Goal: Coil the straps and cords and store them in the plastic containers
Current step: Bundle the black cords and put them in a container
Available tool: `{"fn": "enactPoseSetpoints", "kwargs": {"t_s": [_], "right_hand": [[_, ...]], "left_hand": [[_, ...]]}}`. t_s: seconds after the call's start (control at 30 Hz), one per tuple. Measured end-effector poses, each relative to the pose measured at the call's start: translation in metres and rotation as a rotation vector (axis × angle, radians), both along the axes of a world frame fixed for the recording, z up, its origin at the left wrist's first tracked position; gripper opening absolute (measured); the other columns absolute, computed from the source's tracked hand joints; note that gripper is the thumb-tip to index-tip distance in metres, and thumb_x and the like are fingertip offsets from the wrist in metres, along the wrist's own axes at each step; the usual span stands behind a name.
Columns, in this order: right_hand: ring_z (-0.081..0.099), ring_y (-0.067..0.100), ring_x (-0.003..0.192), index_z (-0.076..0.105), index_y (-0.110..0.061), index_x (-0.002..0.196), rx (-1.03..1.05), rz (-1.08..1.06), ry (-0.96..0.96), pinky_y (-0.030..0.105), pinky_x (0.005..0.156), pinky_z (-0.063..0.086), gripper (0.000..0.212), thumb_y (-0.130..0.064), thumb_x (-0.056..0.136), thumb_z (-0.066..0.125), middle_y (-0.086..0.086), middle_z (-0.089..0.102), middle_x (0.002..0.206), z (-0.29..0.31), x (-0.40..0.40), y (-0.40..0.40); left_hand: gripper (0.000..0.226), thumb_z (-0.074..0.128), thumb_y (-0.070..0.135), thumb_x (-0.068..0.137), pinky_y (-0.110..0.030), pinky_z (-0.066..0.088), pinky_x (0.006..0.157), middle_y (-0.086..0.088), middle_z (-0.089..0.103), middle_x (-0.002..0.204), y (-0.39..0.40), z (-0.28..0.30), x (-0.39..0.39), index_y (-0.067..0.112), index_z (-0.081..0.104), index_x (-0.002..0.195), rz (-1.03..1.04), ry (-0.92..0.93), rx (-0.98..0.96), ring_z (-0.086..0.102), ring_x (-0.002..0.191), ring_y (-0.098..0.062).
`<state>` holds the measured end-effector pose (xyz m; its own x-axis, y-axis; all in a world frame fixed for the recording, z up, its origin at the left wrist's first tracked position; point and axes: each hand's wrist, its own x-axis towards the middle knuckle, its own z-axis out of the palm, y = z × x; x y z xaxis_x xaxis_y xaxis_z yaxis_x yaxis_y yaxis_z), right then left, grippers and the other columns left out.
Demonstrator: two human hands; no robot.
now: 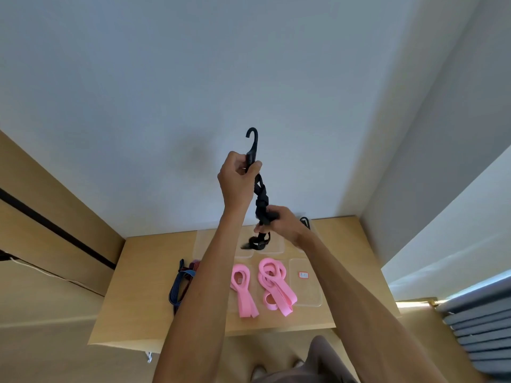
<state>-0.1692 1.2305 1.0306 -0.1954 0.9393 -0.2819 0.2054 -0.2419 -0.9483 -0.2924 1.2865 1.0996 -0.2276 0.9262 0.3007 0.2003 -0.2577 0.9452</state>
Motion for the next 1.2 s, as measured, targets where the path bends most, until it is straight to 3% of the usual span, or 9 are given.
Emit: {"fn": "enactPoseSetpoints", "kwargs": {"t_s": [0.17, 0.3, 0.43, 0.53, 0.63, 0.73, 0.87, 1.07, 1.2], "right_hand": [[0.063, 0.029, 0.109, 0.051, -0.008, 0.133, -0.004, 0.155, 0.255, 0.041, 0.101, 0.042, 0.062, 0.001, 0.073, 0.061, 0.013, 0.07, 0.102, 0.032, 0.008, 0.0], [0.059, 0.018, 0.123, 0.046, -0.024, 0.145, 0.041, 0.176, 0.209, 0.035, 0.107, 0.041, 0.074, -0.009, 0.079, 0.075, 0.003, 0.068, 0.125, 0.044, 0.006, 0.002], [0.071, 0.021, 0.09, 0.061, -0.004, 0.116, 0.093, 0.104, 0.141, 0.029, 0.083, 0.053, 0.036, 0.0, 0.081, 0.071, 0.011, 0.073, 0.099, 0.048, -0.009, 0.003], [0.058, 0.021, 0.063, 0.062, -0.001, 0.104, 0.056, 0.003, 0.12, 0.035, 0.068, 0.052, 0.026, -0.001, 0.079, 0.059, 0.01, 0.061, 0.074, 0.047, -0.012, 0.003], [0.045, 0.016, 0.054, 0.062, -0.008, 0.101, 0.036, -0.044, 0.061, 0.025, 0.055, 0.043, 0.024, -0.009, 0.077, 0.06, 0.003, 0.055, 0.064, 0.043, -0.003, 0.003], [0.047, 0.013, 0.056, 0.061, -0.015, 0.102, 0.091, 0.005, -0.138, 0.021, 0.056, 0.043, 0.025, -0.014, 0.08, 0.073, 0.002, 0.062, 0.07, 0.041, 0.002, 0.003], [0.055, 0.013, 0.066, 0.064, -0.02, 0.104, 0.247, -0.012, -0.372, 0.013, 0.055, 0.04, 0.028, -0.008, 0.08, 0.071, 0.001, 0.068, 0.086, 0.054, 0.008, 0.011], [0.063, 0.011, 0.075, 0.073, -0.013, 0.096, 0.423, -0.06, -0.368, 0.012, 0.062, 0.046, 0.02, 0.0, 0.084, 0.065, 0.0, 0.071, 0.088, 0.08, 0.03, 0.022], [0.063, 0.007, 0.073, 0.075, -0.01, 0.097, 0.49, -0.134, -0.193, 0.013, 0.066, 0.049, 0.018, 0.0, 0.09, 0.062, -0.004, 0.072, 0.088, 0.079, 0.033, 0.024]], "left_hand": [[0.011, 0.073, 0.01, 0.083, -0.031, 0.057, 0.059, 0.004, 0.068, 0.08, -0.001, -0.003, -0.009, 0.008, 0.062, 0.086, 0.033, 0.026, 0.011, 0.067, 0.066, -0.013], [0.014, 0.074, 0.013, 0.075, -0.036, 0.058, 0.064, -0.003, 0.072, 0.08, 0.002, -0.004, -0.012, 0.012, 0.06, 0.081, -0.003, -0.14, -0.167, 0.073, 0.073, -0.021], [0.02, 0.076, 0.01, 0.078, -0.037, 0.058, 0.064, -0.006, 0.072, 0.074, -0.001, -0.002, -0.009, 0.007, 0.058, 0.086, -0.109, -0.355, -0.268, 0.076, 0.077, -0.027], [0.018, 0.076, 0.011, 0.079, -0.033, 0.057, 0.06, -0.007, 0.072, 0.075, -0.001, 0.0, -0.013, 0.007, 0.061, 0.087, -0.079, -0.342, -0.202, 0.074, 0.069, -0.024], [0.006, 0.072, 0.011, 0.086, -0.033, 0.059, 0.066, -0.005, 0.073, 0.074, 0.001, -0.004, -0.023, 0.009, 0.068, 0.09, 0.042, -0.37, -0.164, 0.07, 0.069, -0.02], [0.011, 0.063, 0.008, 0.091, -0.032, 0.055, 0.067, -0.002, 0.069, 0.075, -0.003, -0.019, -0.032, 0.012, 0.072, 0.096, 0.17, -0.077, -0.11, 0.064, 0.07, -0.018], [0.029, 0.054, 0.005, 0.097, -0.034, 0.051, 0.081, -0.014, 0.068, 0.099, -0.01, -0.041, -0.04, 0.006, 0.069, 0.122, 0.046, 0.424, -0.124, 0.063, 0.091, -0.027], [0.033, 0.049, 0.003, 0.098, -0.022, 0.041, 0.071, -0.011, 0.06, 0.086, -0.018, -0.05, -0.045, 0.015, 0.073, 0.116, -0.314, 0.534, -0.142, 0.058, 0.082, -0.025], [0.031, 0.052, 0.002, 0.093, -0.028, 0.044, 0.075, -0.001, 0.063, 0.079, -0.021, -0.032, -0.04, 0.021, 0.076, 0.095, -0.565, 0.318, -0.168, 0.056, 0.074, -0.015]]}}
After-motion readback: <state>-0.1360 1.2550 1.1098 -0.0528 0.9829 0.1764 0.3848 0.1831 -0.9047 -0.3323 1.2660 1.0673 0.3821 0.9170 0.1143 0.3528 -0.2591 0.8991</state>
